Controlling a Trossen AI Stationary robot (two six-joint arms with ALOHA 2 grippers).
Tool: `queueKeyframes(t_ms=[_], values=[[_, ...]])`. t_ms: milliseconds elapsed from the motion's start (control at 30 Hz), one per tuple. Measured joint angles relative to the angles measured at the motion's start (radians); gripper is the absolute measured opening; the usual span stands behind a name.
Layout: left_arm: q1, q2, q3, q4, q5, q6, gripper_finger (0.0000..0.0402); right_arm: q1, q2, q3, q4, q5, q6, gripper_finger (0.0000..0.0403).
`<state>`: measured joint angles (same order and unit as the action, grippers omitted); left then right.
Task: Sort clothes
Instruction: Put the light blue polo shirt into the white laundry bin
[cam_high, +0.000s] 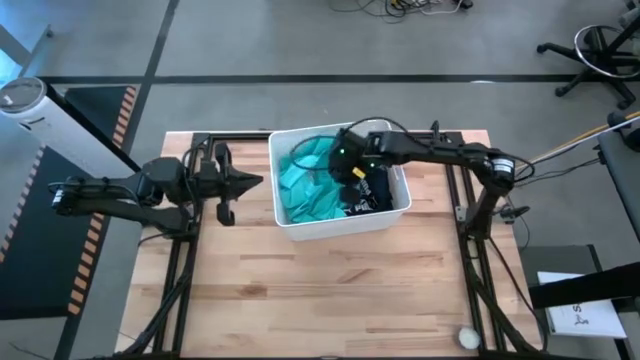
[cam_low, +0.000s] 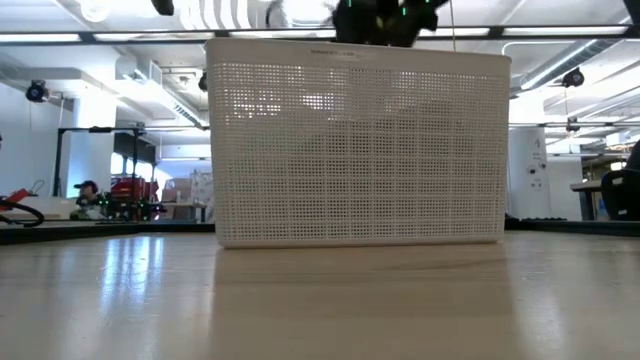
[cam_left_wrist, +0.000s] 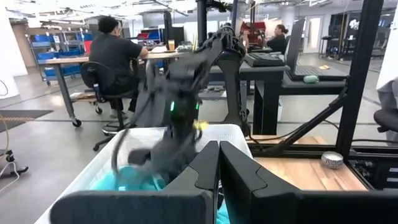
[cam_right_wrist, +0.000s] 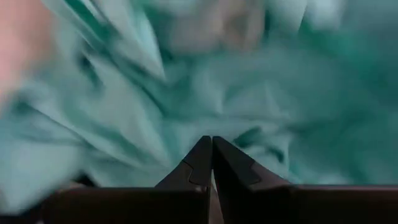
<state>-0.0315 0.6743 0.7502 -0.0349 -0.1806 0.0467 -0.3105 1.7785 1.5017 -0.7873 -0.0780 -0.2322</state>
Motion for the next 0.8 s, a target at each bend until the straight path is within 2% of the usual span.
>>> queueKeyframes(t_ms=[200,367,533,800], values=[[0.001,0.002,0.000,-0.029,-0.011,0.000,0.0000,-0.017,0.046,-0.157,0.139,-0.001,0.053,0.0000],[0.001,0.004,0.000,-0.020,-0.034,0.003,0.0000,-0.025,0.059,-0.178,0.154,-0.008,0.065,0.0000],[0.001,0.000,0.000,-0.005,-0.045,0.011,0.0000,-0.023,-0.012,-0.091,0.122,0.018,0.046,0.0000],[0.001,-0.006,0.000,-0.002,-0.046,0.016,0.0000,0.008,-0.219,0.075,0.089,0.031,0.026,0.0000]])
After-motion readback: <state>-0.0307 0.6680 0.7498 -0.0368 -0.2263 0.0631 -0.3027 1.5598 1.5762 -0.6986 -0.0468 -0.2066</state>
